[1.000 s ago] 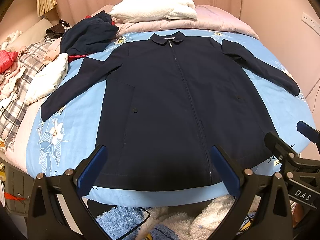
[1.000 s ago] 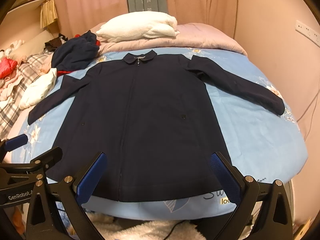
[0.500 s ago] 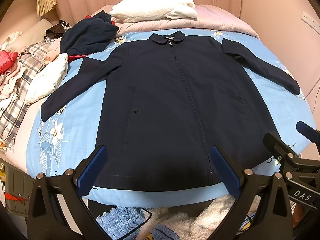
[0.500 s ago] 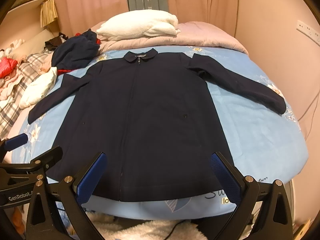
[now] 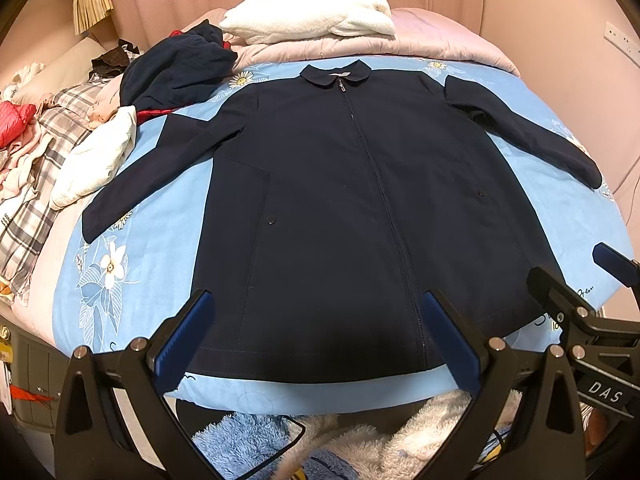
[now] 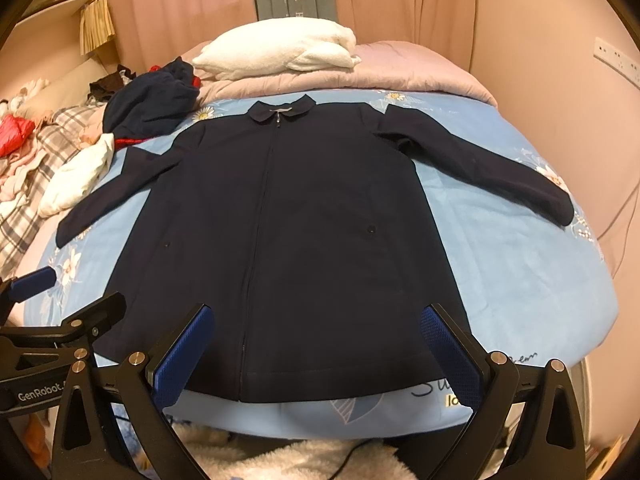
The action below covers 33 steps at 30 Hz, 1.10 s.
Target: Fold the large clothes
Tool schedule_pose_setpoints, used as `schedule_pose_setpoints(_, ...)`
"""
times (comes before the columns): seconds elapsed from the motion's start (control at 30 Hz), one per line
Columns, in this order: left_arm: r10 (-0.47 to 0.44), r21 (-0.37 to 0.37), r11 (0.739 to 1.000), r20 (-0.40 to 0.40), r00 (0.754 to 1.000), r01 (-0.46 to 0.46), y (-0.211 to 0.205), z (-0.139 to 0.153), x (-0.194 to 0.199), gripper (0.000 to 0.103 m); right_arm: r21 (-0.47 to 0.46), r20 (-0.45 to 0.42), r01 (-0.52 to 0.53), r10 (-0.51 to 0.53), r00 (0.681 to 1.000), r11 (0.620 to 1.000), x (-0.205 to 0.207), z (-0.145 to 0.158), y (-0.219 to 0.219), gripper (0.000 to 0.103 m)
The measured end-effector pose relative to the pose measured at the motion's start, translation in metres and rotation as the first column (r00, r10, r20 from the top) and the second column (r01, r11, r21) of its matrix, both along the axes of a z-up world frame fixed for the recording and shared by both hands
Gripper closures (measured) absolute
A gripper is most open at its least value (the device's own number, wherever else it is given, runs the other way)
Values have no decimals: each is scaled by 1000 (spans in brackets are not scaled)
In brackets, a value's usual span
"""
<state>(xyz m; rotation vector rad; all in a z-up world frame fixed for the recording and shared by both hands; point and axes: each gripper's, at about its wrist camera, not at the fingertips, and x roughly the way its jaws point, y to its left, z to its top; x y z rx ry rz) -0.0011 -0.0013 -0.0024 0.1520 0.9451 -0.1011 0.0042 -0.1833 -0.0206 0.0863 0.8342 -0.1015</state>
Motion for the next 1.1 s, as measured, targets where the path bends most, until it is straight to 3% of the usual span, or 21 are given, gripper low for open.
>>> schedule_pose_setpoints(0.7,0,-9,1000,-14,1000,0,7,-6,3,0,16,-8,-4,4,1000,1000,-1,-4,1,1)
schedule_pose_setpoints(0.77,-1,-47,999,-22,1000,0,10,-7,7,0,76,-5,-41,42,999,996,3,-4,-4,1)
schedule_pose_setpoints(0.83,-7,-126,992,-36,999,2,17,-9,12,0,266,8,-97,99,995,959,6,-11,-25,1)
schedule_pose_setpoints(0.9,-10,-230,973,-55,998,-3,27,-14,20,0,402,41,-95,86,995,911,6,-21,-53,1)
schedule_pose_setpoints(1.0,10,-381,924,-81,997,-41,47,-28,36,0,497,52,14,-45,998,868,3,-39,-104,1)
schedule_pose_setpoints(1.1,31,-483,873,-99,995,-75,59,-44,49,0,538,64,147,-214,975,830,-4,-53,-158,1)
